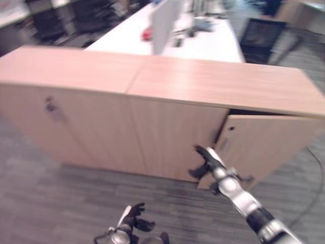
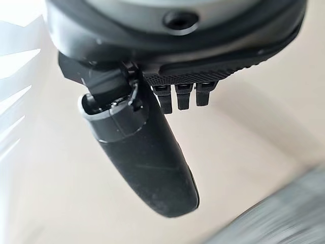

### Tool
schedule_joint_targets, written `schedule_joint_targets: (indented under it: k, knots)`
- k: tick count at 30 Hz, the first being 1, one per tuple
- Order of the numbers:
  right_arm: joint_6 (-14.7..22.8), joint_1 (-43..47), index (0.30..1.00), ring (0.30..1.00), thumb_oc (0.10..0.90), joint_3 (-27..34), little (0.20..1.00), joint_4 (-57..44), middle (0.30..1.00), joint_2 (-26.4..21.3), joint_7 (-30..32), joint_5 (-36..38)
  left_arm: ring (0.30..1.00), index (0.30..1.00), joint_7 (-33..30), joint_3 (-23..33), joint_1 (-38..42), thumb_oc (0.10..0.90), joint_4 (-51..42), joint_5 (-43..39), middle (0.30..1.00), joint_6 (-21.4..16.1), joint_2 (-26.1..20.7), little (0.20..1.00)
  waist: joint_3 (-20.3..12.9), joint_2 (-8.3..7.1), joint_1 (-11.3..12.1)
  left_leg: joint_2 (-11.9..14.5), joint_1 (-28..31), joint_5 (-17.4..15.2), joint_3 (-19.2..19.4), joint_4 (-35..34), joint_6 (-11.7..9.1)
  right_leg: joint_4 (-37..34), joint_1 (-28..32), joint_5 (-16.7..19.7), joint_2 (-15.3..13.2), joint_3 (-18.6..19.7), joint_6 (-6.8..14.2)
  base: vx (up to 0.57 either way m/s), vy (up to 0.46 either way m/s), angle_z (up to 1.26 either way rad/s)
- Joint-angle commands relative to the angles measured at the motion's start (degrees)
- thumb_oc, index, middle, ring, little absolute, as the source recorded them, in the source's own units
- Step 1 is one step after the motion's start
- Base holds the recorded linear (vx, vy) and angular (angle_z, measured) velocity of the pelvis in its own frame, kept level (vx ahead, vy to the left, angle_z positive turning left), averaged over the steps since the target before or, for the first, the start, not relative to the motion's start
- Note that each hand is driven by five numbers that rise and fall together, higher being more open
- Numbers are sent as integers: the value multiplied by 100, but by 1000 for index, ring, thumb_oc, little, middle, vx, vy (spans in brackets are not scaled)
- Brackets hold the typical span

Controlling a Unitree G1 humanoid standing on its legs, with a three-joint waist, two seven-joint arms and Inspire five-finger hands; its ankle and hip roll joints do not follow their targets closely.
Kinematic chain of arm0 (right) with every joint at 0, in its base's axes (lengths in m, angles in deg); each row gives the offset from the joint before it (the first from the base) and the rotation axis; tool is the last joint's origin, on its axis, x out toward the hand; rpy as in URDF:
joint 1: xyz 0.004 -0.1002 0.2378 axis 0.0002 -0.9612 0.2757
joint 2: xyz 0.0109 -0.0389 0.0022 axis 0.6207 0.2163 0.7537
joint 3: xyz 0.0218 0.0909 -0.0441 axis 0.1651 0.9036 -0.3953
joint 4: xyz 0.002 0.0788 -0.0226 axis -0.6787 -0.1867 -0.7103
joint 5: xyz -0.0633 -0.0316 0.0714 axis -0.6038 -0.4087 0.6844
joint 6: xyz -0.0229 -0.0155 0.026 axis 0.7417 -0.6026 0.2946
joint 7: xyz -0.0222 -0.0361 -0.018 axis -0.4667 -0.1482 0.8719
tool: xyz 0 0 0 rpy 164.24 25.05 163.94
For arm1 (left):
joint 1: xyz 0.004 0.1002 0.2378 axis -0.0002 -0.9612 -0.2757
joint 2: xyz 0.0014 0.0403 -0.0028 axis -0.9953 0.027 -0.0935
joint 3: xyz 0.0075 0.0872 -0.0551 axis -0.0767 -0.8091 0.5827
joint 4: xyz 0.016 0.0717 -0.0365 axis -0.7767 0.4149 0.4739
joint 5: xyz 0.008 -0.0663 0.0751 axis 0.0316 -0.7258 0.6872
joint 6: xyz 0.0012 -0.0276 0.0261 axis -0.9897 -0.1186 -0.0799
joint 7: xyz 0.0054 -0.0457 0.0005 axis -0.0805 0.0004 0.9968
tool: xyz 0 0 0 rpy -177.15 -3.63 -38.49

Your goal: Put the empty folder in the office cabinet

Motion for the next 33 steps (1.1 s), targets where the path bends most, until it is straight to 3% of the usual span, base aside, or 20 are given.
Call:
schedule_joint_targets:
  k: [1, 3, 8, 9, 13, 14, 15, 18, 21, 24, 33]
  knots:
    - [747, 387, 900, 900, 800, -182, 900, -844, 900, 263, -136, -87, 900, 900, -56, -341, 69, 800, -218, 194, 900, -248, 169, 900, 119, -152, 145, 15, 709, -311, -192, -811, -448, -1843, 1014, 407, -144, -515, 163, 162, -208, 268]
    - [781, 363, 900, 900, 800, -270, 900, -1085, 900, 14, -273, -233, 900, 900, -16, -272, -253, 800, -317, 347, 900, -263, 132, 900, -66, -209, 320, 12, 696, -334, -418, -814, -502, -2253, 1302, 544, -129, -679, 140, 180, -189, 236]
    - [783, -574, 900, 900, 800, -155, 900, -782, 900, -412, -525, -381, 900, 900, 218, -295, -488, 800, 35, 702, 900, -290, 234, 900, -153, -278, 286, 42, 764, -294, -500, -855, -549, -2686, 1629, 670, -46, -771, 127, 50, -83, 38]
    - [810, -1370, 900, 900, 800, 65, 900, -412, 900, -691, -640, -609, 900, 900, 205, -113, -496, 800, 1059, 974, 900, -355, 259, 900, -161, -312, 73, 79, 880, -351, -447, -885, -581, -2841, 1761, 678, 8, -734, 125, -10, -38, -50]
    - [673, -2416, 900, 900, 800, 511, 900, 247, 900, -866, -514, -1168, 900, 900, 262, -36, -388, 800, 1397, 1033, 900, -304, 334, 900, -200, -281, -237, 122, 948, -433, -385, -908, -623, -2978, 1815, 667, 35, -714, 113, 0, -22, -53]
    - [598, -2803, 900, 900, 800, 804, 900, 521, 900, -892, -400, -1199, 900, 900, 238, -20, -340, 800, 1438, 1032, 900, -295, 339, 900, -201, -261, -415, 140, 980, -454, -333, -908, -637, -2991, 1805, 676, 41, -658, 113, -20, -16, -73]
    - [599, -2815, 900, 900, 800, 810, 900, 517, 900, -893, -398, -1202, 900, 900, 237, -28, -343, 800, 1440, 1032, 900, -296, 340, 900, -205, -259, -408, 143, 983, -457, -332, -908, -638, -2991, 1808, 675, 43, -657, 112, -20, -14, -40]
    - [501, -3184, 900, 900, 800, 1244, 900, 1020, 900, -788, -196, -1155, 900, 900, 245, 13, -207, 800, 1458, 875, 900, -261, 391, 900, -215, -205, -748, 192, 1061, -491, -125, -908, -652, -3021, 1790, 710, 55, -523, 113, -13, -12, -37]
    - [452, -3265, 900, 900, 800, 1445, 900, 1324, 900, -698, -76, -1028, 900, 900, 215, 50, -121, 800, 1468, 750, 900, -237, 409, 900, -196, -183, -888, 213, 1071, -482, -19, -908, -659, -3016, 1767, 735, 61, -462, 117, -23, -13, -41]
    - [362, -3376, 900, 900, 800, 1788, 900, 2226, 900, -381, 141, -598, 900, 900, 172, 75, 52, 800, 1566, 551, 900, -189, 470, 900, -198, -119, -1154, 256, 1176, -531, 183, -908, -659, -3009, 1747, 767, 90, -272, 111, -10, -21, -38]
    - [282, -3386, 900, 900, 800, 2128, 900, 3505, 900, -173, 298, -93, 900, 900, 322, 21, 189, 800, 1644, 293, 900, -194, 536, 900, -240, -36, -1448, 341, 1448, -643, 527, -908, -647, -3042, 1774, 786, 178, 53, 97, 15, -12, -34]
